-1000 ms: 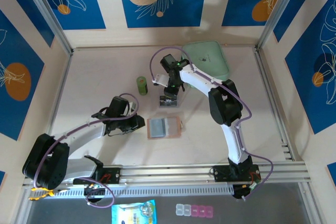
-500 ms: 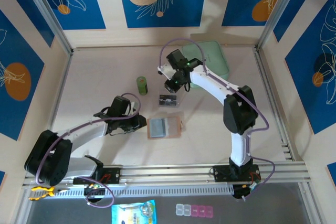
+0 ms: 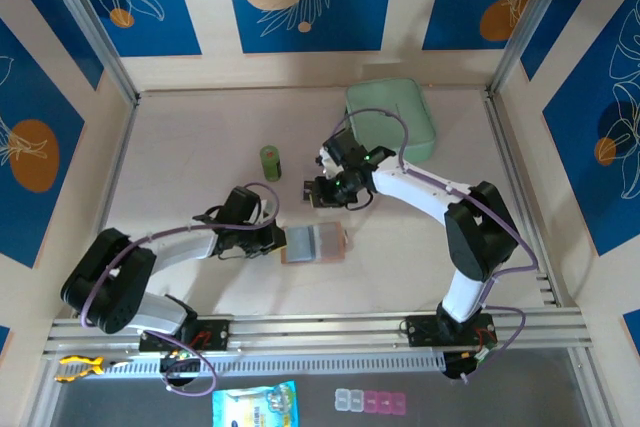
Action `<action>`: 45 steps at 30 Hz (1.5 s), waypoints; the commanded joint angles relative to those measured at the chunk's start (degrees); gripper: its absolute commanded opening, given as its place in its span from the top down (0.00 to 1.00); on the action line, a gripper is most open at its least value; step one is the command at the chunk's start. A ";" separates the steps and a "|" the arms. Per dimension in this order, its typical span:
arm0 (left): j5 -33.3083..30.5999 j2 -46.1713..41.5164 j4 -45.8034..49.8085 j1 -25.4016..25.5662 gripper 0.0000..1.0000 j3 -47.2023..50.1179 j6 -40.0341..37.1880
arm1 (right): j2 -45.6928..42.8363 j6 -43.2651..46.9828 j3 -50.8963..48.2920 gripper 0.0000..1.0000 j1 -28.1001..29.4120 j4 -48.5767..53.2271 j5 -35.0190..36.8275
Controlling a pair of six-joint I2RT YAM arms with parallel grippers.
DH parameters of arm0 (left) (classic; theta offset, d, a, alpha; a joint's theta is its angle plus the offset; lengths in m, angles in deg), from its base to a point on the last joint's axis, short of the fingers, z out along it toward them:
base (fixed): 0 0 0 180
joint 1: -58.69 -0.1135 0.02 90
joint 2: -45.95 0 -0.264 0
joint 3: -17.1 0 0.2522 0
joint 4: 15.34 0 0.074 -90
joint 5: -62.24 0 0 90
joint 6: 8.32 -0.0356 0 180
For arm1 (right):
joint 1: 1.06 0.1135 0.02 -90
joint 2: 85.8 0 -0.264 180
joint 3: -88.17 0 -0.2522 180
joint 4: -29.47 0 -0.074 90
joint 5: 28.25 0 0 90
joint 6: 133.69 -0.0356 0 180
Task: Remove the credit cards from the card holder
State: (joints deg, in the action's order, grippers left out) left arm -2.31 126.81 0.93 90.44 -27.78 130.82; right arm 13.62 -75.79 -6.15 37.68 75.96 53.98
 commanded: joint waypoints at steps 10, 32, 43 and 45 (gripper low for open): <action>-2.70 -0.56 2.75 0.44 0.95 0.62 -1.13 | -2.31 -13.95 -9.93 0.71 6.32 -11.05 -7.96; -3.71 2.62 5.14 0.42 0.96 -0.38 -4.26 | 5.24 -16.79 -7.85 0.70 6.87 -11.10 -8.39; -5.31 2.58 7.08 0.31 0.96 -1.29 -5.72 | 6.65 -15.12 -7.59 0.70 6.89 -9.38 -6.77; -5.24 2.72 7.38 0.36 0.96 -1.74 -6.03 | 7.03 -14.73 -7.43 0.72 6.87 -8.59 -6.33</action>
State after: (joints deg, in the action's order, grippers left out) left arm -5.52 128.43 4.90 90.48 -28.43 126.28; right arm 19.69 -91.68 -15.07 44.21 64.88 46.97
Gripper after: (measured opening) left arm 0.044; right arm 0.287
